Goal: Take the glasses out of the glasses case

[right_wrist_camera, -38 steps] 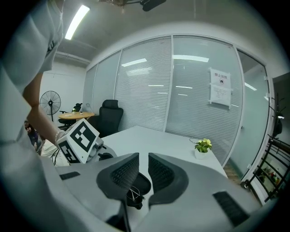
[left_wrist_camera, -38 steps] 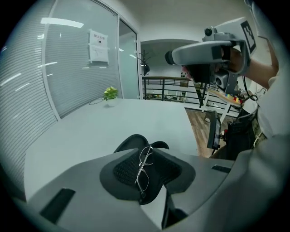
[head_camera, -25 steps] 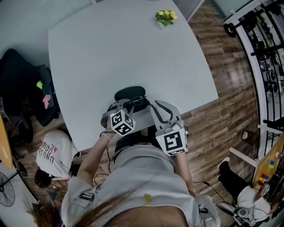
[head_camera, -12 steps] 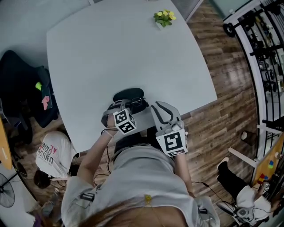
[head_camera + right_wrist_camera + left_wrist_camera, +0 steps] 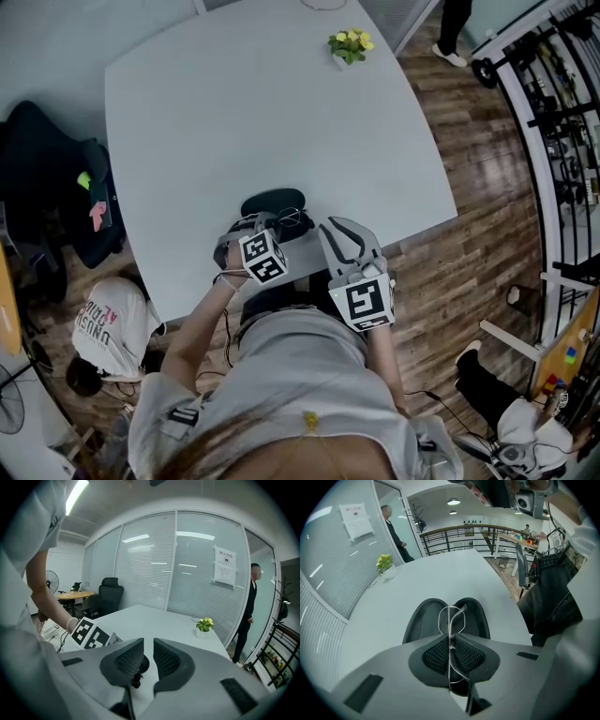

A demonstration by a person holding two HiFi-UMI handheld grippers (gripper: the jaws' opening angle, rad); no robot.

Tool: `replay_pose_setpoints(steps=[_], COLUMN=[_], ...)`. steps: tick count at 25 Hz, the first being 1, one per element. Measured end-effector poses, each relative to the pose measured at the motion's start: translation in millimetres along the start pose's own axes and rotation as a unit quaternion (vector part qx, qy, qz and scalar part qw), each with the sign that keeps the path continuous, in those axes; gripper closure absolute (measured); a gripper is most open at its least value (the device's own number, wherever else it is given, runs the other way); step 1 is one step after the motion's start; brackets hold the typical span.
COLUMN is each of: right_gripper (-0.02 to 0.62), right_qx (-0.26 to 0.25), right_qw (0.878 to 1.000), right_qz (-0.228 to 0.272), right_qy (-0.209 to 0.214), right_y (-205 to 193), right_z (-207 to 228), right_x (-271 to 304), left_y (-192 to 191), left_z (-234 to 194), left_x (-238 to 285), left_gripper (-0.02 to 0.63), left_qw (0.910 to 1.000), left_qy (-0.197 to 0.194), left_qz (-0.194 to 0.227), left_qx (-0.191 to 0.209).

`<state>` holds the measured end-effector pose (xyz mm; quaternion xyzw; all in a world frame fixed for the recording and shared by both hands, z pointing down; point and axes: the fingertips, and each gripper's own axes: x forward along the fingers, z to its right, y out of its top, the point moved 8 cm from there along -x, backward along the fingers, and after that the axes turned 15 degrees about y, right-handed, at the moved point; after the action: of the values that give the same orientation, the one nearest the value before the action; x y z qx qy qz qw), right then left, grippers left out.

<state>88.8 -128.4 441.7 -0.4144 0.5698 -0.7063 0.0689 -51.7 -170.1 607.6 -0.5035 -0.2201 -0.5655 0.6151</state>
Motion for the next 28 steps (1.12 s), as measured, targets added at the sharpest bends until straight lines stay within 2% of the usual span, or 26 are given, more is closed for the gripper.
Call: replay_pose_setpoints(steps=[7,18,28], right_gripper=[0.53,0.546,0.57], right_qx=[0.006,-0.011,-0.01], right_qw=[1.0,0.999,0.998], right_qz=[0.019,0.032,0.066], right_qy=[-0.001,0.003,0.006], right_y=[4,10,23], right_z=[-2,-8,-11], right_x=[-2,5,6], left_y=[11,22,31], left_z=[-7,-28,-53], left_x=[-23,-67,-123], left_gripper=[0.546,0.546,0.546], left_qw=[0.9999,0.9989,0.9986], left_qy=[-0.005,-0.01,0.0], left_qz=[0.012,0.039,0.049], left_qx=[0.0,-0.023,-0.017])
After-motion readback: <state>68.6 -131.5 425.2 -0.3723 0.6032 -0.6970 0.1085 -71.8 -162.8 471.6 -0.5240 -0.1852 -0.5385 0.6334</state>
